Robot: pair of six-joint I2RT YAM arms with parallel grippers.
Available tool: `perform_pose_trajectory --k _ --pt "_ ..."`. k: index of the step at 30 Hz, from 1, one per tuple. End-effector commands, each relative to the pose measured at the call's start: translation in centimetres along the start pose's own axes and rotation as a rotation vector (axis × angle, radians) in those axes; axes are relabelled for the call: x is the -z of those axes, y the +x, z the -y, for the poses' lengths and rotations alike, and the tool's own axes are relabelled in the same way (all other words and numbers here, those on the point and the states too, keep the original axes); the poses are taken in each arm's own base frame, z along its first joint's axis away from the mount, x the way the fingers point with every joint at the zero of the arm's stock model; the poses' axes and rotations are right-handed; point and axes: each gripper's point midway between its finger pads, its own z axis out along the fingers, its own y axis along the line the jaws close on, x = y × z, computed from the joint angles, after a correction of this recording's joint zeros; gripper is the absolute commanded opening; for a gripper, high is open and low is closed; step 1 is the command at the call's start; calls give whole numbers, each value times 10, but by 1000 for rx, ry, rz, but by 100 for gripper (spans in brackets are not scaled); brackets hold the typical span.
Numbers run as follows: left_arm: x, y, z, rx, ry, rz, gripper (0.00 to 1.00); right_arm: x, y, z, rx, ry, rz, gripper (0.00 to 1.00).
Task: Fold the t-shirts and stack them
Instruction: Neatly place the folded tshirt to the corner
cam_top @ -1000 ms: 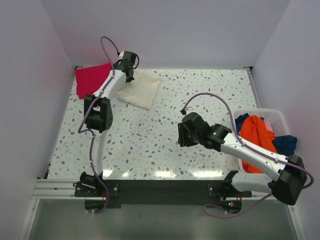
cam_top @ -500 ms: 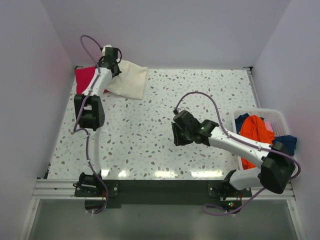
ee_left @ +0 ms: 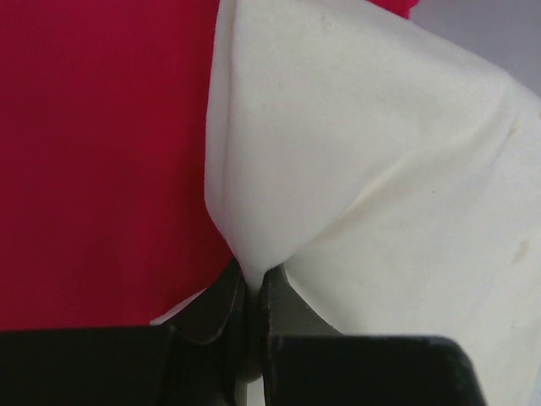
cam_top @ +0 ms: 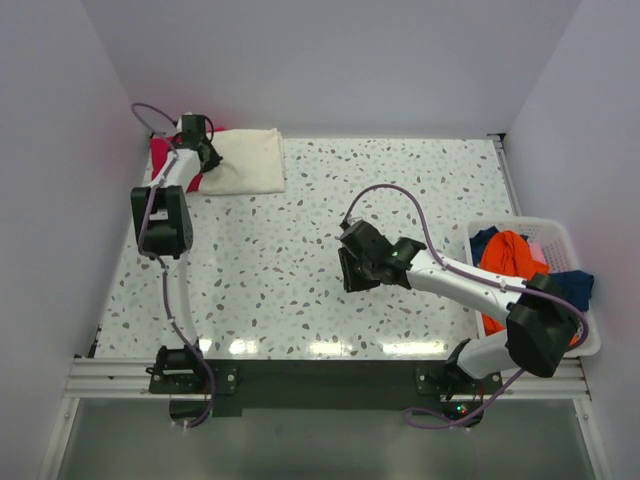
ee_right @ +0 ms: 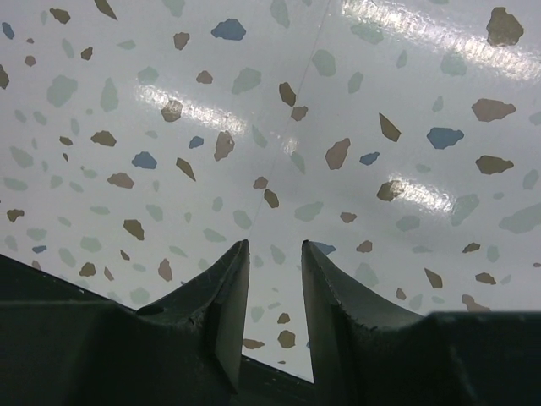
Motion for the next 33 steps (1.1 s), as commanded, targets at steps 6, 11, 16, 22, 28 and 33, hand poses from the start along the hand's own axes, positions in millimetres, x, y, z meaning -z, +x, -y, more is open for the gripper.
perform_pose_trajectory --k 6,11,16,22,28,33 --pt "2 8 -34 68 3 -53 0 6 -17 -18 -24 -69 43 35" --pt "8 2 -48 44 -2 -64 0 7 -18 -19 -28 -80 49 35" --pt "9 -5 -53 -30 29 -75 0 7 -18 -21 -27 -89 49 35" --pt "4 -3 -47 -100 68 -135 0 7 -18 -23 -33 -93 47 35" --pt "-5 23 -56 -106 98 -233 0 6 -17 -23 -42 -97 48 35" --pt "3 12 -45 -112 153 -213 0 7 -17 -23 -40 -101 53 35"
